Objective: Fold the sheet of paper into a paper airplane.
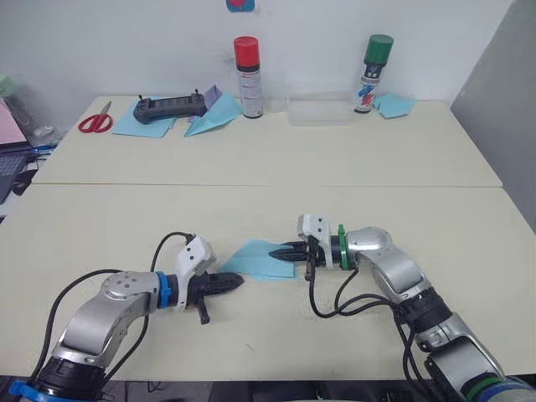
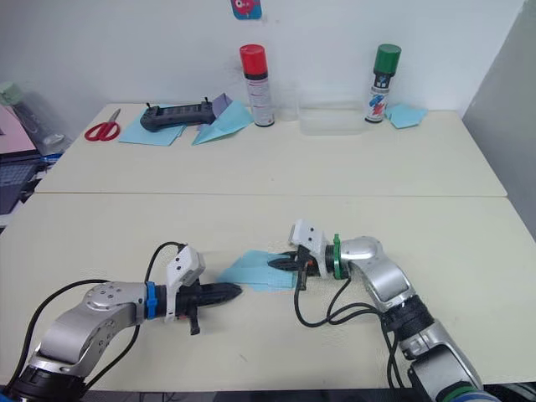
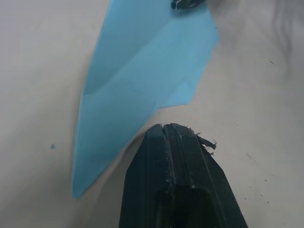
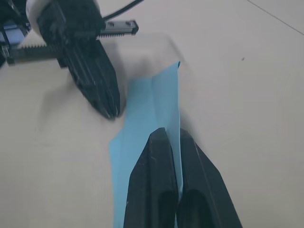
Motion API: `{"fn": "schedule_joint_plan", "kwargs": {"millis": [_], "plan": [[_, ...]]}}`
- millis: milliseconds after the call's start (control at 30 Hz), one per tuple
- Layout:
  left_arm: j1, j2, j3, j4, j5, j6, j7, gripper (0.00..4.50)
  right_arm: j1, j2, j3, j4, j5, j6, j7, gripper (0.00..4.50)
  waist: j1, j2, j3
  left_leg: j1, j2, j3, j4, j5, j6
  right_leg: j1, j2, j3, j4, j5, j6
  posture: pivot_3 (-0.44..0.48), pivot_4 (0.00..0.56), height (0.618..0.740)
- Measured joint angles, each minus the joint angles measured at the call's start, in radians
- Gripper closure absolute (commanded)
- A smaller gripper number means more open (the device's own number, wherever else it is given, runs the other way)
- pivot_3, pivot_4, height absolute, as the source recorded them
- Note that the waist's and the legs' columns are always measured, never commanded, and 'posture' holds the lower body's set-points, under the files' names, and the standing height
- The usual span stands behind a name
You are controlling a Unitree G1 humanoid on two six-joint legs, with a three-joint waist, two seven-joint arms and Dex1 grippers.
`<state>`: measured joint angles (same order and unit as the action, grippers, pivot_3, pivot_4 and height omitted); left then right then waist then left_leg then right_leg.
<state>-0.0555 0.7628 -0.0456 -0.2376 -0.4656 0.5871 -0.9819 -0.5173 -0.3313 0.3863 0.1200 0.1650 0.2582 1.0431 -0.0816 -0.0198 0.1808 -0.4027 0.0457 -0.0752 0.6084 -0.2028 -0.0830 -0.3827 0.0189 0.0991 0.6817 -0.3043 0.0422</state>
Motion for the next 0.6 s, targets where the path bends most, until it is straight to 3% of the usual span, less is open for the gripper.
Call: {"fn": "schedule_joint_plan", "kwargs": {"millis": [267, 600], "plan": [[-0.112, -0.021, 0.083, -0.028, -0.121, 0.098, 0.006, 4.5, 0.017, 0.015, -0.002, 0.024, -0.009, -0.018, 0.0, 4.45, 0.001, -0.003, 0.002, -0.001, 0.0, 0.0, 0.0, 0.0, 0.0, 0.0, -0.001, 0.0, 0.0, 0.0, 0.0, 0.0, 0.15, 0.74], [-0.101, -0.012, -0.068, 0.089, 0.121, -0.14, 0.007, 4.5, 0.012, 0.02, -0.013, 0.035, -0.009, 0.0, -0.001, 4.45, 0.003, -0.003, 0.002, 0.0, -0.001, -0.001, 0.0, 0.0, 0.0, 0.001, -0.001, -0.001, 0.0, 0.0, 0.0, 0.0, 0.15, 0.74]]}}
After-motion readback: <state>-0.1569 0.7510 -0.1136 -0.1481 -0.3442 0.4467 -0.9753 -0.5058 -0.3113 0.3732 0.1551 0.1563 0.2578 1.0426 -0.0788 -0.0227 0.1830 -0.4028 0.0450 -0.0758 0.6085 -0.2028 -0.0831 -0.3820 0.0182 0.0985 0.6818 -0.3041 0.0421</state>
